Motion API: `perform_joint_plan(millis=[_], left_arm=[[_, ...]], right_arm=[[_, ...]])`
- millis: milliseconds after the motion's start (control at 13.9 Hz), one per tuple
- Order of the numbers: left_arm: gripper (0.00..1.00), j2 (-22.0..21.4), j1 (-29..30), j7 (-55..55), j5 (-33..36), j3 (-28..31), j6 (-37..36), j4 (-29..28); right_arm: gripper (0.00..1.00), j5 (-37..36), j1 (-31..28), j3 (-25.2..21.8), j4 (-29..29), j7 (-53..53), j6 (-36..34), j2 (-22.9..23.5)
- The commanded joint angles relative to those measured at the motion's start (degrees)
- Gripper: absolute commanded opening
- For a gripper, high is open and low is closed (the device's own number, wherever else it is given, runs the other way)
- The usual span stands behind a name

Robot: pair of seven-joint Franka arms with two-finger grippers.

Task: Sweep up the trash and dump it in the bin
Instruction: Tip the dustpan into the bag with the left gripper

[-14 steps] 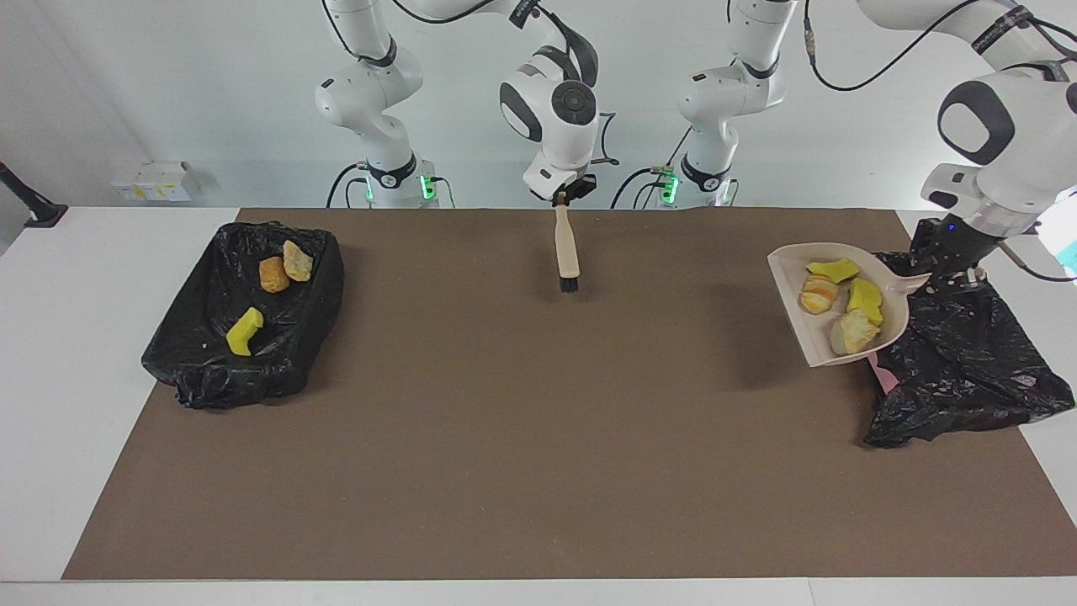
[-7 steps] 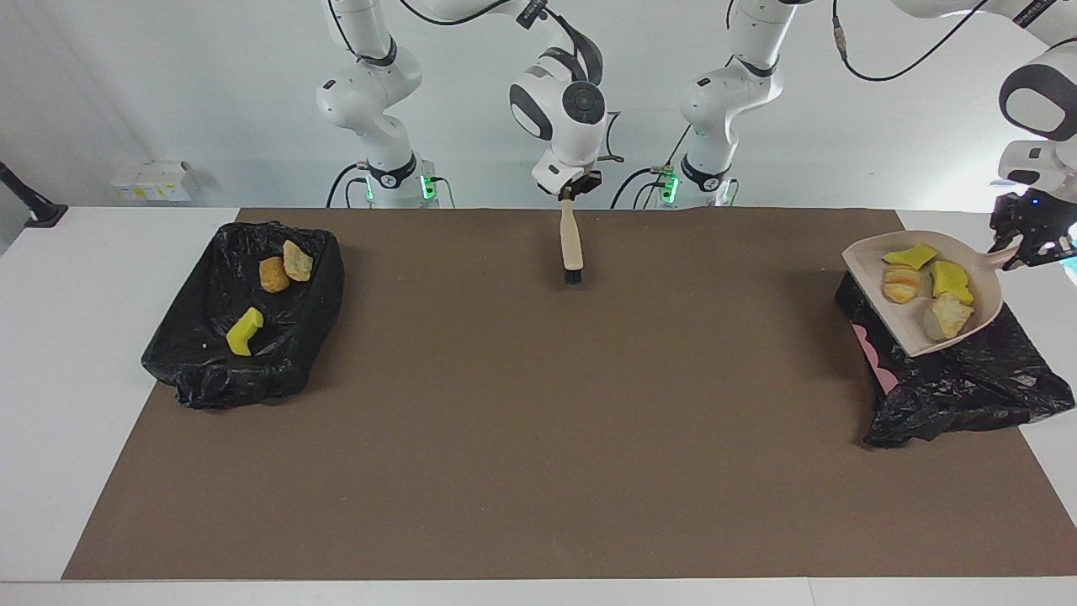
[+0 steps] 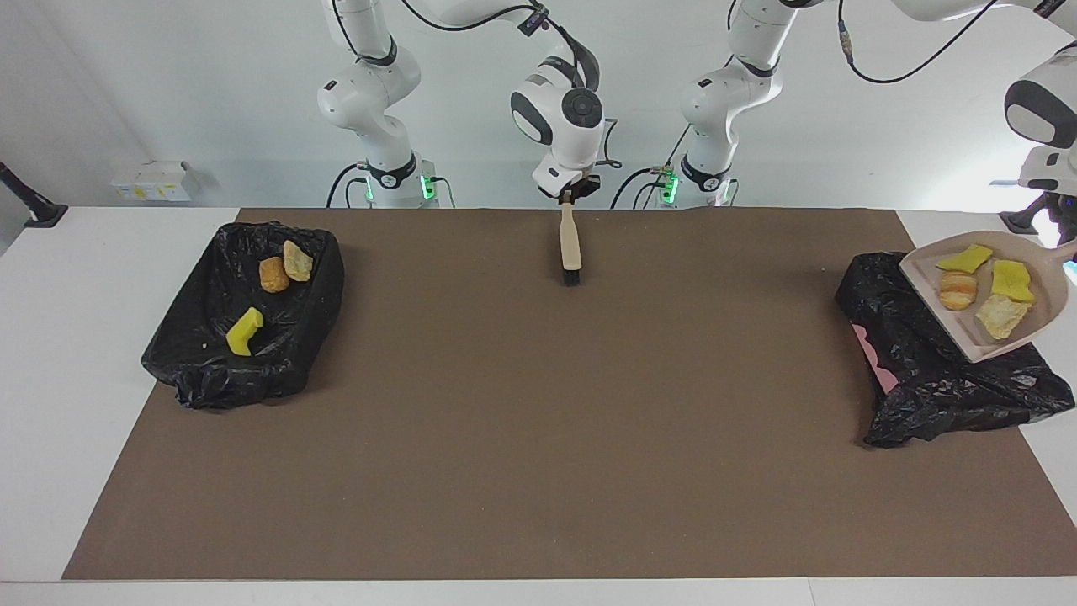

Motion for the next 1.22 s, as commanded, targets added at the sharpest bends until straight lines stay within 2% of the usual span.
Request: perform_joint_plan(millis=[0, 72, 143, 215, 502, 645, 717, 860, 1004, 1147], left_arm=[[0.0, -2.54, -3.14, -6.5, 8.13, 0.57, 0.35, -3.07], [0.0, -3.07, -3.59, -9.13, 10.76, 0.57, 0.0, -3.86], [0.0, -4.12, -4.55, -11.33, 13.31, 0.57, -0.44, -5.17], [0.0, -4.91, -4.64, -11.96, 15.08, 0.57, -0.62, -6.23], [0.0, -6.06, -4.64, -11.44, 17.9, 0.65, -0.97, -5.45], [0.0, -6.67, -5.08, -11.53, 18.0, -0.13, -3.77, -5.01], [0.0, -6.68, -6.3, -11.53, 17.74, -0.31, -4.92, -4.66], [0.0, -6.59, -8.24, -12.23, 16.16, -0.49, -8.6, -4.31], [0.0, -6.41, -11.05, -12.67, 9.33, -0.4, -12.46, -4.13], [0.0, -6.5, -14.91, -16.25, 6.14, -0.58, -18.08, -4.22]], right_arm=[[0.0, 1.37, -0.16, -0.1, -1.34, -1.05, 1.02, -0.98], [0.05, 1.37, -0.16, -0.1, -1.34, -2.18, 0.84, -0.98], [0.15, 1.37, -0.16, -0.1, -1.25, -2.54, 0.49, -0.98], [0.3, 1.37, -0.24, -0.1, -1.08, -2.55, 0.49, -0.8], [0.41, 1.46, -0.68, -0.1, 1.2, -2.46, 0.31, 0.42], [0.48, 1.46, -1.64, -0.19, 2.44, -2.55, -0.21, 0.6], [0.48, 1.46, -2.61, -0.19, 3.22, -2.63, -0.74, 0.17], [0.51, 1.46, -5.06, -0.62, 5.51, -2.81, -3.19, -0.97], [0.62, 1.2, -10.32, -0.63, 7.53, -3.07, -3.73, -1.33], [0.74, 0.23, -15.69, -1.06, 9.46, -3.07, -3.73, -2.03]])
